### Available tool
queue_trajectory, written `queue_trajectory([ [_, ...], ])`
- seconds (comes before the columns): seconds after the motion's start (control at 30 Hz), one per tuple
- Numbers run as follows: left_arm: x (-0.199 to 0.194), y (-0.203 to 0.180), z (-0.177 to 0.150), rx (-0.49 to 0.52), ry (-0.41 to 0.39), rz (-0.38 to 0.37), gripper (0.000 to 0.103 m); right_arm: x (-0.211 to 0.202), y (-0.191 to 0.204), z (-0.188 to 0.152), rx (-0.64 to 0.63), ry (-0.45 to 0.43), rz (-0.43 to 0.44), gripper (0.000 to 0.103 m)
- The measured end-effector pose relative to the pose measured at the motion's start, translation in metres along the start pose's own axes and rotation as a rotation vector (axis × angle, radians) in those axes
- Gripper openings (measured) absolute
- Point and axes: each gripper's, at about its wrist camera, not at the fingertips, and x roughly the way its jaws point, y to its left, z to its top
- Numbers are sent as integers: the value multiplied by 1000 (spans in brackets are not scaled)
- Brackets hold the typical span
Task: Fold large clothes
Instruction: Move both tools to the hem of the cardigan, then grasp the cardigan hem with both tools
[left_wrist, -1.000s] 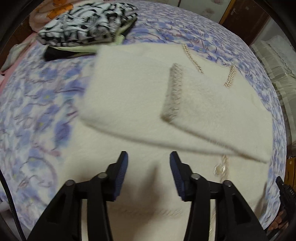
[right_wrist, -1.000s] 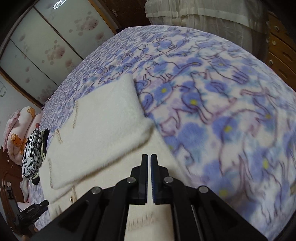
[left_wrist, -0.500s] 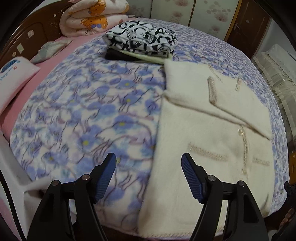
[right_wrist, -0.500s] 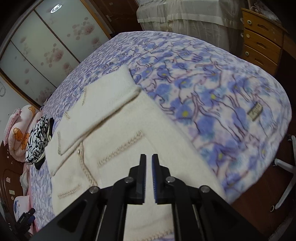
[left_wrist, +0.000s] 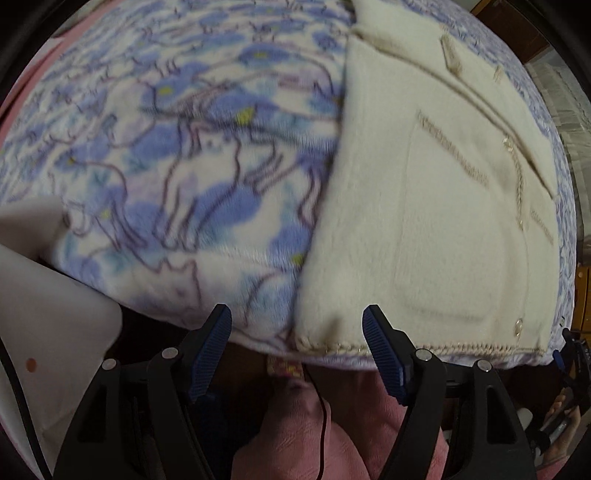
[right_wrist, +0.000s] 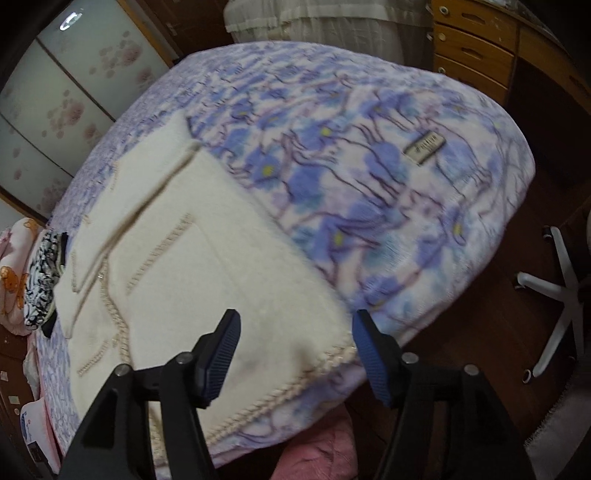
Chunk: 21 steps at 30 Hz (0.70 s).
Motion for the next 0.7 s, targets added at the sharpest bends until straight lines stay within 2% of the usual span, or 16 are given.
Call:
queue_trajectory([
  [0.17,23,2,-3,-21,73,-12,73,24,-18,-3,26,76,-25,65],
  [0.4,43,-3,4,-65,114,-152,72,50,-25,-4,2,154,32,64],
  [0.43,46,-2,6,-73,114,-161,72,54,-25,-4,-10,165,31,62],
  [0.5,53,-3,6,-92,122,-174,72,60,-23,-3,-39,178,46,49],
  [0.57,58,-5,6,-106,121,-182,72,62,-20,0,-62,190,54,47],
  [0.7,65,-8,1,-143,112,-191,63,63,-18,0,-51,219,102,22],
])
